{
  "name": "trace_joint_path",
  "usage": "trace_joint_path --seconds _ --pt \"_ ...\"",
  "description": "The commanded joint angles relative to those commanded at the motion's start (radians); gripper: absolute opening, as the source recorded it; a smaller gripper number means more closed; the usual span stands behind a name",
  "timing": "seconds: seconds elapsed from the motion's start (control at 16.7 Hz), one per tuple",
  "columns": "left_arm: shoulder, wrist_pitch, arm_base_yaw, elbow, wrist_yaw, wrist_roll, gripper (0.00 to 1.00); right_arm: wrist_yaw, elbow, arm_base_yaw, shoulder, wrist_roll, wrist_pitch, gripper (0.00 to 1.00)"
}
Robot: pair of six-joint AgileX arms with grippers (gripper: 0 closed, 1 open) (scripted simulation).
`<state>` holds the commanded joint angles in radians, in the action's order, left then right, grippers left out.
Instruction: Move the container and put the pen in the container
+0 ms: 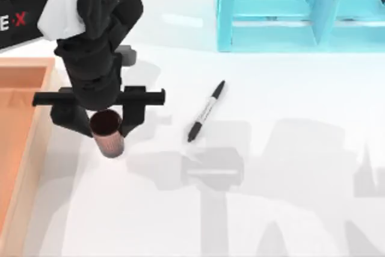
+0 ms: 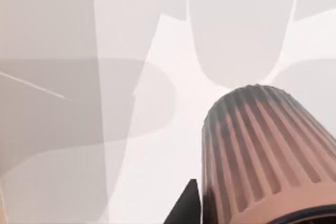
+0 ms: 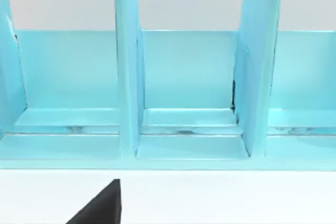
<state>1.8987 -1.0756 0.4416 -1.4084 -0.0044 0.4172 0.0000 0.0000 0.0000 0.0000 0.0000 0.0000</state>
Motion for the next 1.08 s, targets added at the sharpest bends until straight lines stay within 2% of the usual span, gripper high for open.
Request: trace_joint_path --seconds 0.36,1.08 --pt "0.014 0.038 0.001 0.035 0.000 0.000 0.00 0.000 0.000 0.000 0.000 0.000 0.000 1.00" --pt "0.014 0.038 0.001 0.035 0.000 0.000 0.90 0.000 0.000 0.000 0.000 0.000 0.000 1.00"
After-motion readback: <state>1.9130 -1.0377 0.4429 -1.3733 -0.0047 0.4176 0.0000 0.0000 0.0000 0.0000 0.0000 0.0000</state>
